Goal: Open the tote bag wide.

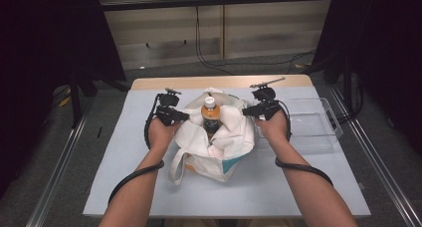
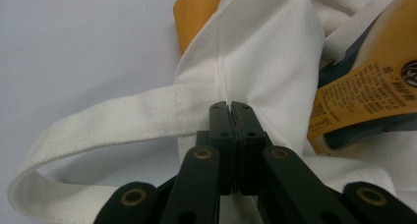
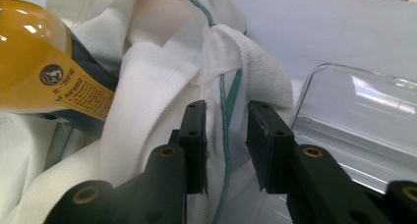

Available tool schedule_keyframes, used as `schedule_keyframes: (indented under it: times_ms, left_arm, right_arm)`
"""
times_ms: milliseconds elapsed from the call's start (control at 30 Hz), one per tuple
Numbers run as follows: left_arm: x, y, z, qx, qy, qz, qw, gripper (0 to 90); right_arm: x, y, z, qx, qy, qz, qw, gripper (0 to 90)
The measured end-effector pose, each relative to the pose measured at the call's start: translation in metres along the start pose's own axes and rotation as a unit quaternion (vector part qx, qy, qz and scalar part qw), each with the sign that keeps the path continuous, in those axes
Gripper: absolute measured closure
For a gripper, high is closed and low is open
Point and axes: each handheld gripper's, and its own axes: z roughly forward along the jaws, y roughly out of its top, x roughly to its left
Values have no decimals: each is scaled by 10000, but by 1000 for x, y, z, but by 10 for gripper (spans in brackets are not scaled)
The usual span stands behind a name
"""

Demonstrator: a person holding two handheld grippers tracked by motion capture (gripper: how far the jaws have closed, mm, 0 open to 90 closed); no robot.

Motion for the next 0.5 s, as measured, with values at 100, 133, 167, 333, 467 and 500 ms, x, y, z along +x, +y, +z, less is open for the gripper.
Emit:
schedule_keyframes:
  times_ms: [100, 133, 167, 333, 467, 500]
  left_arm:
    - [-1, 2, -2, 9, -19, 14, 10000, 889]
    - [-2, 2, -2, -6, 22, 18, 10000, 890]
    - [-3, 2, -2, -1, 19, 19, 10000, 890]
    - [-4, 3, -5, -36, -26, -13, 10000, 890]
    - [-5, 5, -8, -11, -39, 15, 10000, 890]
    - [-6, 5, -8, -11, -10, 26, 10000, 889]
  right_arm:
    - [3, 2, -4, -9, -39, -76, 10000, 675]
    - [4, 3, -6, -29, -43, -92, 9999, 675]
    - [5, 4, -7, -43, -36, -114, 9999, 675]
    - [8, 8, -11, -70, -43, -127, 9999, 675]
    - [10, 11, -15, -107, -36, -130, 9999, 683]
    - [11, 12, -16, -124, -32, -123, 9998, 685]
